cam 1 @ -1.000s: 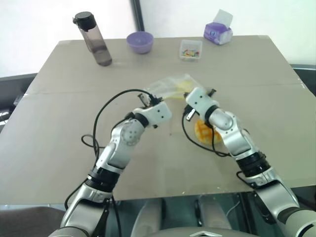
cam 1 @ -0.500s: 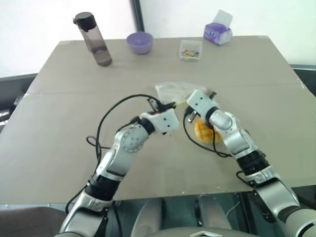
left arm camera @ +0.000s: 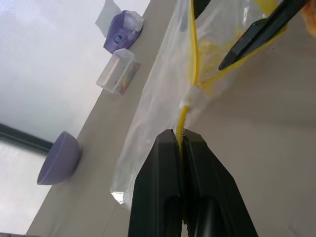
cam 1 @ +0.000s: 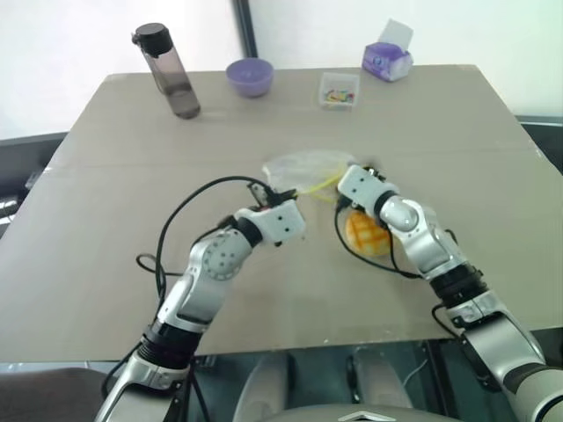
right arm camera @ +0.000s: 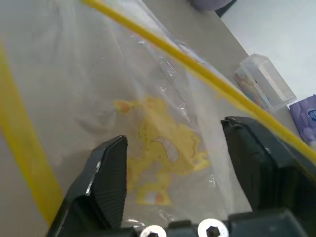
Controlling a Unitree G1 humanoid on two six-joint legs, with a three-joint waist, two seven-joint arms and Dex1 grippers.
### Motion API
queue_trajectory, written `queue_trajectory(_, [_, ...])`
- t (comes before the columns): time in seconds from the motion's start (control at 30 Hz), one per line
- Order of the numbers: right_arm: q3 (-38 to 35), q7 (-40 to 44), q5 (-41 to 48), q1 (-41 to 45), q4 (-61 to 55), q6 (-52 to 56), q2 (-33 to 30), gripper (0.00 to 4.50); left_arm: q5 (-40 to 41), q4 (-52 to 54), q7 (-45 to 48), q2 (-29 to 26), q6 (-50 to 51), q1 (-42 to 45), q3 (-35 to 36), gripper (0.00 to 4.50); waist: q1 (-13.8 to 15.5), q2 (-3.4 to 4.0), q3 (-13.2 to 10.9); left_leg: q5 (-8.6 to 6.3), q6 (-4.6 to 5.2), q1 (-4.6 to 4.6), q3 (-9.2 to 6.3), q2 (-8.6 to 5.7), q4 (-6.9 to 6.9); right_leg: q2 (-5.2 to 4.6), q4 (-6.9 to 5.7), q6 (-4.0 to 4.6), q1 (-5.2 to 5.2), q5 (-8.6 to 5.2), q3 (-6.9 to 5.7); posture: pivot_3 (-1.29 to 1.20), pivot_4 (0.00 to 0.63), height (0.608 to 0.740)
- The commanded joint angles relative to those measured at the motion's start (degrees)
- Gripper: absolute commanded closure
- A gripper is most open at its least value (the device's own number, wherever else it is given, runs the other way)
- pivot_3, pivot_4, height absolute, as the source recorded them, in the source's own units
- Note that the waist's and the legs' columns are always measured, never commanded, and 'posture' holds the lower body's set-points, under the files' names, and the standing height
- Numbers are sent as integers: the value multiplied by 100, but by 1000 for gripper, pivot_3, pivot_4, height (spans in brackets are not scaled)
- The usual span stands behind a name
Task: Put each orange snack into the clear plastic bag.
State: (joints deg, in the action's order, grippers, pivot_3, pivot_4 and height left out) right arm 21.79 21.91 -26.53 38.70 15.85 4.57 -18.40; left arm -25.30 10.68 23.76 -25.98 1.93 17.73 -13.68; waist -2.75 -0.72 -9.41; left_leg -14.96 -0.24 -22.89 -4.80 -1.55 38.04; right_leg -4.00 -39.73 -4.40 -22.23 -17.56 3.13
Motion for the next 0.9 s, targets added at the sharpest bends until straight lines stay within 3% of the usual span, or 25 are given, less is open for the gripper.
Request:
queue_trajectory(0.03, [-70, -39, -13, 126, -42, -42, 25, 13, -36, 244, -97, -70, -21, -19, 185, 4500, 6, 0, 0, 0, 0, 1, 0, 1, 3, 1, -3, 0, 0, 0, 0, 0, 150, 740])
queue_trajectory(0.37, [-243, 495, 326, -162, -1046, -83, -193, 13, -161, 54, -337, 127, 587, 137, 270, 4500, 34, 0, 0, -2, 4, -2, -5, 0, 18, 1, -8, 0, 5, 0, -4, 0, 150, 740])
queue_trajectory(0.53, [-749, 1228, 1263, -810, -2226, -95, -594, 13, -162, -73, -421, 246, 710, 270, 259, 4500, 66, 0, 0, -13, 22, -6, -12, 0, 20, 0, -7, 0, 6, 0, -10, 0, 150, 740])
queue_trajectory(0.7, [-1477, 1241, 1980, -1509, -2992, 1143, -549, 13, -163, -159, -469, 268, 709, 321, 249, 4500, 55, -1, 0, -16, 27, -3, -12, -4, 23, -2, -6, -1, 13, 0, -9, 0, 150, 740])
queue_trajectory(0.8, [-1857, 1726, 2969, -2122, -3604, 2328, -582, 13, -117, -256, -483, 246, 661, 322, 288, 4500, 66, 0, 0, -16, 27, -1, -17, 2, 22, 1, -7, 0, 15, 0, -13, 0, 150, 740])
queue_trajectory(0.9, [-2034, 1682, 3443, -2519, -3985, 3020, -480, 13, -79, -329, -491, 225, 633, 337, 315, 4500, 56, 0, 0, -17, 28, -2, -16, 1, 23, -1, -4, 0, 18, 0, -13, 0, 150, 740])
